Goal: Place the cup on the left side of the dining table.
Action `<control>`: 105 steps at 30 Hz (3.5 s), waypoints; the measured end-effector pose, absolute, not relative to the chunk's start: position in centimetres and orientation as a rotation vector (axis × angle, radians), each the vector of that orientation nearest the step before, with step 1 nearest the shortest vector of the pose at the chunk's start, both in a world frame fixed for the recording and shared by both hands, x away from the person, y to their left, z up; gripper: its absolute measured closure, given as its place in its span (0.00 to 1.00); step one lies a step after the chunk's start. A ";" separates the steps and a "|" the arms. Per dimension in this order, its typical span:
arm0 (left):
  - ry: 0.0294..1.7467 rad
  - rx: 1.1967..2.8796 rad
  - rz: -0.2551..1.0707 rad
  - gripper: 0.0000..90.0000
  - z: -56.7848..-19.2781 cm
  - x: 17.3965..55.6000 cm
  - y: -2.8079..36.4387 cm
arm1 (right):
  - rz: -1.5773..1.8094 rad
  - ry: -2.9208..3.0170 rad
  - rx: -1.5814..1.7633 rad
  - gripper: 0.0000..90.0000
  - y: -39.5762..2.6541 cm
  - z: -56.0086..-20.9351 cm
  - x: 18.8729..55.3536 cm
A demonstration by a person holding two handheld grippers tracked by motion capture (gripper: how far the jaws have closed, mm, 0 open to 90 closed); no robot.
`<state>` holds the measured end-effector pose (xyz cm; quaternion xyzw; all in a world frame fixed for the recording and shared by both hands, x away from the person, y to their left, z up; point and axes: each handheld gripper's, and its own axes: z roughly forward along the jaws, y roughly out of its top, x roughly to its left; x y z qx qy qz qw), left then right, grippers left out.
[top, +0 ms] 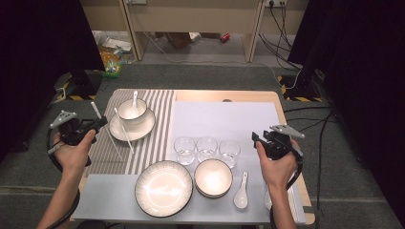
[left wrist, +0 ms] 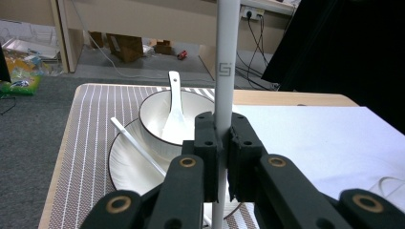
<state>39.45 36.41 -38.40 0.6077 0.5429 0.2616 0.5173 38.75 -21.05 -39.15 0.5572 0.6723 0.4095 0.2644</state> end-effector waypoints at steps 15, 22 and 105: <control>1.360 1.422 0.620 0.93 -39.4 41.1 36.6 | 1.111 1.816 1.508 0.59 -21.0 -39.2 38.8; 1.411 1.396 0.614 0.92 -40.1 43.0 36.5 | 1.105 1.819 1.504 0.59 -21.0 -39.3 38.8; 1.852 1.424 0.527 0.78 -46.2 50.5 37.4 | 1.098 1.847 1.491 0.59 -20.8 -39.7 39.1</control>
